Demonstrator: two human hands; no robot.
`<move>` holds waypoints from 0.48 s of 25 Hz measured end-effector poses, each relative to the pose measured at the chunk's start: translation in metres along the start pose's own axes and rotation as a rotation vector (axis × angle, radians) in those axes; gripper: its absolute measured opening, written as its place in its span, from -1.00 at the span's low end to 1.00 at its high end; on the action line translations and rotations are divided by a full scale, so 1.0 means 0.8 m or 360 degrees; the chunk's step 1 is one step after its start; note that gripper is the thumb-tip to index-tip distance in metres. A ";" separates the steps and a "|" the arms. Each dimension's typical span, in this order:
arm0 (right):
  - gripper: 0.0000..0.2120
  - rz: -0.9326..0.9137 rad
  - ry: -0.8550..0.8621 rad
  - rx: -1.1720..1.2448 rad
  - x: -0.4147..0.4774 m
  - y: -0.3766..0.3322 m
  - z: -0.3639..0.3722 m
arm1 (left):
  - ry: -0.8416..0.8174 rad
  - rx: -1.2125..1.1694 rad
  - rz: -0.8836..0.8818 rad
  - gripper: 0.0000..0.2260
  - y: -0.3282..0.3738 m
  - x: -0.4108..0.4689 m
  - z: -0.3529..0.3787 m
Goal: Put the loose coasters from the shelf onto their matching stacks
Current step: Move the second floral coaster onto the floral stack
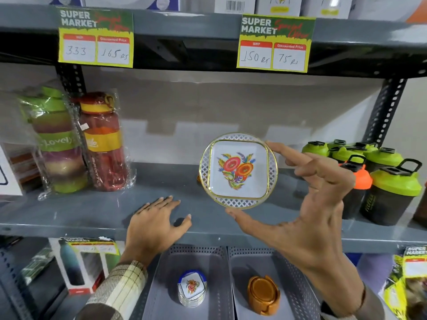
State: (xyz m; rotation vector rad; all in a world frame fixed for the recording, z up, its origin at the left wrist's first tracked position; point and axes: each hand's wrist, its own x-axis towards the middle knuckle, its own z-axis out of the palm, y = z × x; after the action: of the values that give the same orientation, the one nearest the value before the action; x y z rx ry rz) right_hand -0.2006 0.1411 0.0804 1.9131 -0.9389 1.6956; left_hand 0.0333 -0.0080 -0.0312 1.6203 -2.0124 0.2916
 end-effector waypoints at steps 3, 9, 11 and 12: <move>-0.18 0.0036 -0.0029 -0.0012 -0.005 0.000 0.000 | -0.0033 0.0004 0.0009 -0.34 0.000 0.003 -0.001; -0.23 0.0247 -0.0303 0.0186 -0.050 -0.016 0.011 | -0.0072 -0.0108 0.0087 -0.26 0.000 0.004 -0.012; -0.25 0.0376 -0.0525 0.0282 -0.084 -0.019 0.014 | -0.0172 -0.0079 0.0104 -0.25 -0.003 0.006 -0.008; -0.26 0.0461 -0.0655 0.0281 -0.103 -0.018 0.014 | -0.0159 -0.0072 0.0086 -0.28 -0.002 0.008 -0.006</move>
State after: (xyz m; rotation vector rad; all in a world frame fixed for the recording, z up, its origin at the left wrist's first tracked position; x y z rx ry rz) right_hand -0.1849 0.1603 -0.0003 2.4004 -1.3090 1.6086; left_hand 0.0354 -0.0113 -0.0242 1.5829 -2.1243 0.1872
